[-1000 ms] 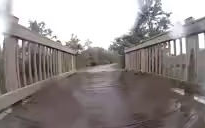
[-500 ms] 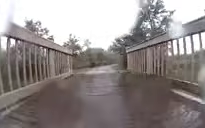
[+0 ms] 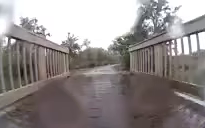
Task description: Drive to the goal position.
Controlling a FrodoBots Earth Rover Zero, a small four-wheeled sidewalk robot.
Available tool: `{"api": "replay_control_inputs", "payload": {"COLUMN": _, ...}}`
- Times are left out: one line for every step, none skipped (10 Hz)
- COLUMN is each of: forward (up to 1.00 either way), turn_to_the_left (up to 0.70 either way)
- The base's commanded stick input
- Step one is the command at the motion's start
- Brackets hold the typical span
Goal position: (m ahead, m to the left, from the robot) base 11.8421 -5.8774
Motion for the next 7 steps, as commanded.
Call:
{"api": "replay_control_inputs", "payload": {"forward": 0.85, "turn_to_the_left": 0.00}}
{"api": "replay_control_inputs", "payload": {"forward": 0.85, "turn_to_the_left": 0.00}}
{"api": "replay_control_inputs", "payload": {"forward": 0.85, "turn_to_the_left": 0.00}}
{"api": "replay_control_inputs", "payload": {"forward": 0.85, "turn_to_the_left": 0.00}}
{"api": "replay_control_inputs", "payload": {"forward": 0.85, "turn_to_the_left": 0.00}}
{"api": "replay_control_inputs", "payload": {"forward": 0.85, "turn_to_the_left": 0.00}}
{"api": "replay_control_inputs", "payload": {"forward": 0.85, "turn_to_the_left": 0.00}}
